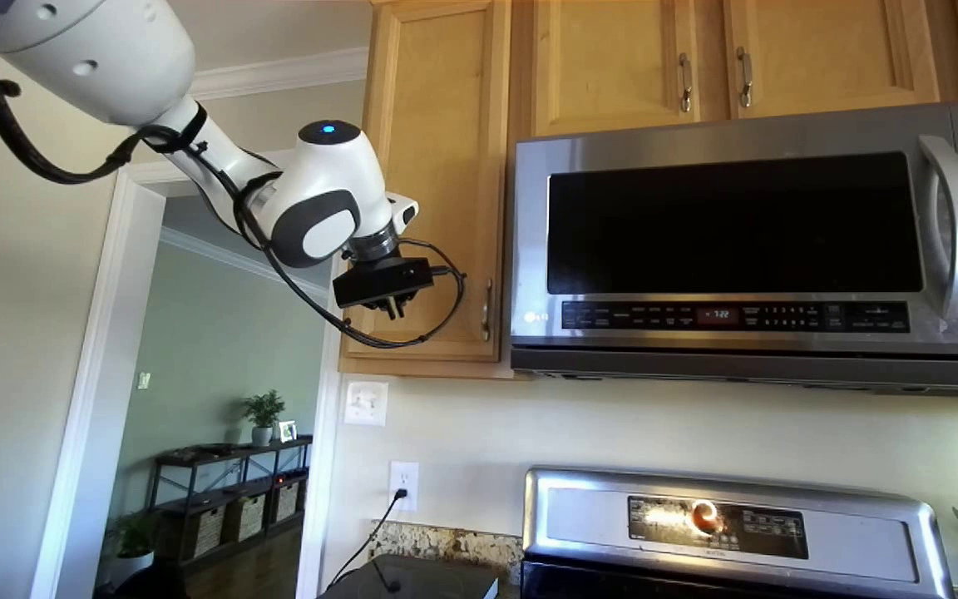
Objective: Open the cabinet door on the left side of the microwave
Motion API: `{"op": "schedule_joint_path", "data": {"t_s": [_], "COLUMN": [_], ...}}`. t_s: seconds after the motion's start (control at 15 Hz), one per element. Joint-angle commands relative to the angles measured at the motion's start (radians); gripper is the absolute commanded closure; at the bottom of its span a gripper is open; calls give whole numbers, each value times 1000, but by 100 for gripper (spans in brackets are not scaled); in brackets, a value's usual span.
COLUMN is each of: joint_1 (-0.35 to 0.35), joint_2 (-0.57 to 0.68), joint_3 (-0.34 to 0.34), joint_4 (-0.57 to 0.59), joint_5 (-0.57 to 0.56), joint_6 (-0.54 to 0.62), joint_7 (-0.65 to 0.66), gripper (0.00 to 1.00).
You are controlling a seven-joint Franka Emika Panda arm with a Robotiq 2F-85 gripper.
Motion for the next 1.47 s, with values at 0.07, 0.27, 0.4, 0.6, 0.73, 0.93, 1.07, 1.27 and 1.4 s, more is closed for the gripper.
{"op": "schedule_joint_path", "data": {"t_s": [0.07,0.27,0.4,0.6,0.73,0.93,1.07,1.27,1.4], "joint_1": [-34,-70,-84,-79,-60,-35,-25,4,26], "joint_2": [-33,15,44,91,124,188,231,285,323], "joint_3": [4,-1,-11,-39,-63,-95,-110,-132,-147], "joint_4": [-28,2,18,50,78,146,197,269,320], "joint_5": [-5,9,19,38,57,98,126,185,231], "joint_6": [39,95,123,152,166,160,147,139,131], "joint_7": [13,54,76,101,111,113,112,87,63], "gripper": [50,32,19,1,0,0,0,0,0]}}
